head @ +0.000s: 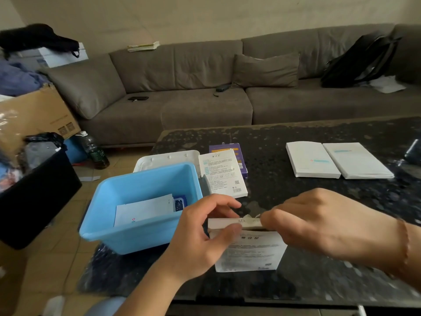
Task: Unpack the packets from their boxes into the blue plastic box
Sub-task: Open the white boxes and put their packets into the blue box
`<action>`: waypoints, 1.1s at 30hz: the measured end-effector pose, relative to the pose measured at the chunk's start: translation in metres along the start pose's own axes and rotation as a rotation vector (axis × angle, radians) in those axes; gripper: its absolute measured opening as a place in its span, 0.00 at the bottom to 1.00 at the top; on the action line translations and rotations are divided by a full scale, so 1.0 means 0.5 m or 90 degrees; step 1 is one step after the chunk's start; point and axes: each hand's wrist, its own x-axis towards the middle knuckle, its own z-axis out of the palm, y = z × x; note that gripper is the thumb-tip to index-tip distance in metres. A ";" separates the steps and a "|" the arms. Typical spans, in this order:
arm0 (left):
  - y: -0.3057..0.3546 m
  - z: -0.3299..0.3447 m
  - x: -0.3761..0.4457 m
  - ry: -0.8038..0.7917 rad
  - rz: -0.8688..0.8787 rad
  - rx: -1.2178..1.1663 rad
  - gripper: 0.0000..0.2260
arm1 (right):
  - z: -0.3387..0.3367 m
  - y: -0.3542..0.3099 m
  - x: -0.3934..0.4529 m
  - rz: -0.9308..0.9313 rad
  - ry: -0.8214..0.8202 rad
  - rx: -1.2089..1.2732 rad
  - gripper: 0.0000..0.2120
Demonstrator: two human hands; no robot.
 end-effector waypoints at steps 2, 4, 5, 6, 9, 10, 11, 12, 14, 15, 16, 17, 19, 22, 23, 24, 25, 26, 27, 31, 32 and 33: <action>0.005 -0.007 0.005 -0.024 -0.001 0.023 0.10 | -0.001 0.001 -0.002 -0.002 0.001 0.012 0.11; 0.010 -0.010 0.008 -0.036 0.009 0.047 0.10 | 0.005 0.003 -0.004 0.023 0.021 0.060 0.11; 0.013 -0.010 0.008 -0.032 0.011 0.058 0.11 | 0.011 0.003 -0.006 0.063 0.041 0.099 0.11; 0.016 -0.008 0.008 -0.022 0.012 0.073 0.11 | 0.020 0.002 -0.008 0.121 0.067 0.136 0.12; 0.015 0.002 0.007 0.012 0.016 0.110 0.12 | 0.051 -0.014 -0.018 0.283 0.165 0.201 0.12; 0.013 0.004 0.007 0.021 0.017 0.117 0.12 | 0.061 -0.021 -0.021 0.314 0.190 0.212 0.12; 0.012 0.006 0.007 0.028 0.020 0.122 0.12 | 0.069 -0.030 -0.023 0.338 0.214 0.226 0.13; 0.010 0.006 0.007 0.035 0.027 0.130 0.12 | 0.074 -0.038 -0.023 0.362 0.236 0.242 0.15; 0.009 0.008 0.007 0.043 0.045 0.133 0.09 | 0.080 -0.054 -0.023 0.412 0.294 0.299 0.17; 0.009 0.008 0.006 0.049 0.048 0.128 0.07 | 0.083 -0.060 -0.022 0.441 0.328 0.343 0.16; 0.011 0.010 0.007 0.060 0.049 0.124 0.05 | 0.085 -0.065 -0.020 0.468 0.352 0.382 0.14; 0.012 0.012 0.008 0.074 0.045 0.120 0.06 | 0.086 -0.070 -0.016 0.493 0.374 0.411 0.11; 0.014 0.016 0.010 0.090 0.034 0.105 0.08 | 0.092 -0.081 -0.004 0.547 0.412 0.466 0.05; 0.023 0.018 0.003 0.073 0.034 0.079 0.10 | 0.096 -0.093 0.016 0.659 0.434 0.537 0.11; 0.023 0.017 -0.004 0.069 0.029 0.068 0.09 | 0.098 -0.095 0.021 0.692 0.422 0.553 0.14; 0.022 0.015 -0.013 0.074 0.020 0.051 0.09 | 0.098 -0.095 0.022 0.718 0.404 0.571 0.16; 0.022 0.013 -0.024 0.081 0.009 0.031 0.09 | 0.096 -0.096 0.023 0.738 0.384 0.581 0.19; 0.022 0.011 -0.034 0.087 0.011 0.020 0.10 | 0.094 -0.097 0.021 0.750 0.361 0.546 0.20; 0.021 0.009 -0.044 0.089 0.030 0.031 0.11 | 0.091 -0.100 0.017 0.751 0.335 0.459 0.21; 0.029 -0.008 -0.070 0.048 0.131 0.160 0.07 | 0.071 -0.125 0.013 0.727 0.294 0.268 0.18; 0.031 -0.014 -0.076 0.034 0.135 0.185 0.07 | 0.071 -0.128 0.013 0.714 0.301 0.287 0.17; 0.033 -0.019 -0.083 0.029 0.130 0.213 0.07 | 0.075 -0.129 0.012 0.698 0.312 0.291 0.16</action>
